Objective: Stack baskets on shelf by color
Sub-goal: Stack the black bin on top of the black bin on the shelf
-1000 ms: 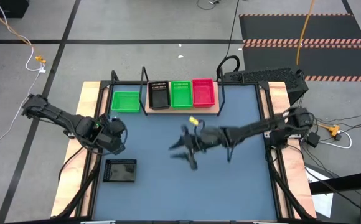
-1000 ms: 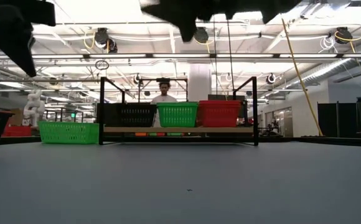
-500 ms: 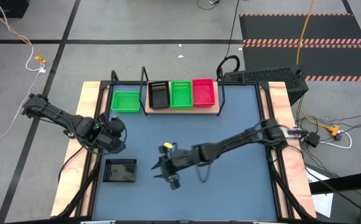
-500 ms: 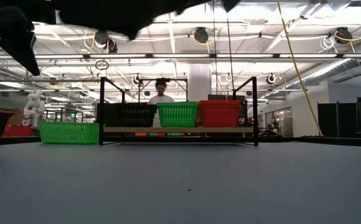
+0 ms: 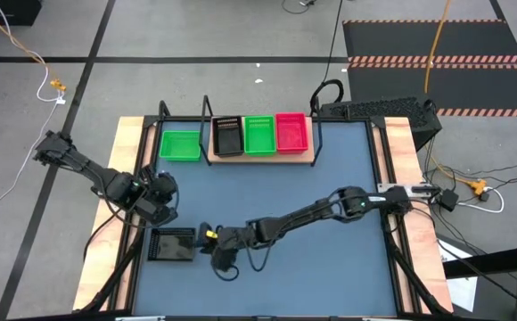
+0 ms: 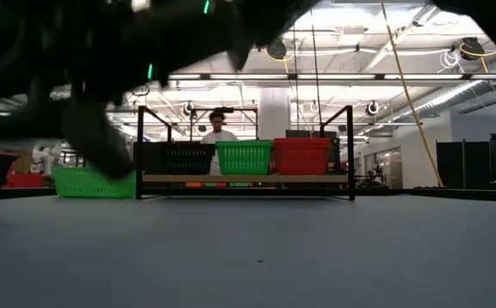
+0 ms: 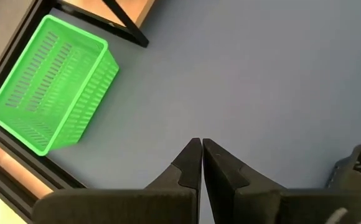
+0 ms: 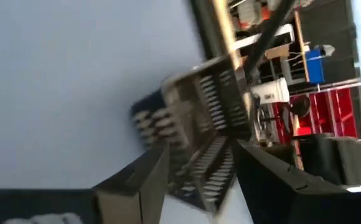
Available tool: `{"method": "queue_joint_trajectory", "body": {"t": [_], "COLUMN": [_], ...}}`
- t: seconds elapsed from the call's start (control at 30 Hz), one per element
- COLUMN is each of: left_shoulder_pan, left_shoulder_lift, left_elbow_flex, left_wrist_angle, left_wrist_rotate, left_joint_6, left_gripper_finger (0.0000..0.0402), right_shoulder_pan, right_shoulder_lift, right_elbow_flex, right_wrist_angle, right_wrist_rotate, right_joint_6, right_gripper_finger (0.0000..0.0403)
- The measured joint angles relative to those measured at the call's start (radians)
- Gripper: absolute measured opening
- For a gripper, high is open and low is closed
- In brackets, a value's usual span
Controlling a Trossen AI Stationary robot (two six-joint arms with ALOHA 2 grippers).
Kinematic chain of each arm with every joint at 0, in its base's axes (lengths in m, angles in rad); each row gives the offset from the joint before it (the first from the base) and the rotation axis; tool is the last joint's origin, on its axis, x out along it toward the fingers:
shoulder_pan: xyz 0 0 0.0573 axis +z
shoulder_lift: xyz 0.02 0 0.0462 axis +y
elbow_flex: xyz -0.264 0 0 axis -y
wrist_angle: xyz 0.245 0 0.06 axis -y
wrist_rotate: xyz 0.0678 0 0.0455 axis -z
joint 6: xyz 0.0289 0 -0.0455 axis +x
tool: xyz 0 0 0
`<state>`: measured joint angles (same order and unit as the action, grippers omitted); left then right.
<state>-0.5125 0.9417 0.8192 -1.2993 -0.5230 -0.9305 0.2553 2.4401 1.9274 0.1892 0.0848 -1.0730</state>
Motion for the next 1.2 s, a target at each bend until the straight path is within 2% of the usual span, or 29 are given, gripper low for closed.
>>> {"method": "queue_joint_trajectory", "body": {"t": [0.1,0.23,0.6,0.67,0.8,0.87,0.93,1.1,1.2], "left_shoulder_pan": [-0.017,-0.02,-0.02,-0.019,-0.032,-0.044,-0.054,-0.07,-0.072], "left_shoulder_lift": [0.0,0.0,0.0,0.0,0.0,0.0,0.0,0.0,0.0], "left_elbow_flex": [-0.001,-0.001,-0.001,-0.001,-0.001,-0.001,-0.001,-0.001,-0.001], "left_wrist_angle": [0.001,0.0,0.0,0.001,0.001,0.001,0.002,-0.001,0.001], "left_wrist_rotate": [0.002,0.003,0.001,0.0,-0.001,-0.001,-0.001,-0.001,0.0], "left_joint_6": [0.0,0.001,-0.006,-0.017,-0.051,-0.055,-0.061,-0.07,-0.074], "left_gripper_finger": [0.0019,0.0019,0.0019,0.0019,0.0019,0.0019,0.0019,0.0019,0.0019], "right_shoulder_pan": [-0.014,-0.034,-0.029,-0.012,0.033,0.04,0.041,0.023,0.001], "right_shoulder_lift": [0.049,0.073,0.078,0.078,0.033,-0.018,-0.077,-0.217,-0.314], "right_elbow_flex": [-0.001,0.002,0.0,-0.001,-0.004,-0.012,-0.035,-0.181,-0.3], "right_wrist_angle": [0.056,0.09,0.113,0.13,0.133,0.091,0.035,0.008,0.035], "right_wrist_rotate": [0.024,0.046,0.08,0.185,0.582,0.661,0.658,0.5,0.495], "right_joint_6": [-0.082,-0.096,0.147,0.204,0.395,0.481,0.56,0.737,0.81], "right_gripper_finger": [0.0185,0.0189,0.019,0.019,0.019,0.019,0.019,0.019,0.019]}}
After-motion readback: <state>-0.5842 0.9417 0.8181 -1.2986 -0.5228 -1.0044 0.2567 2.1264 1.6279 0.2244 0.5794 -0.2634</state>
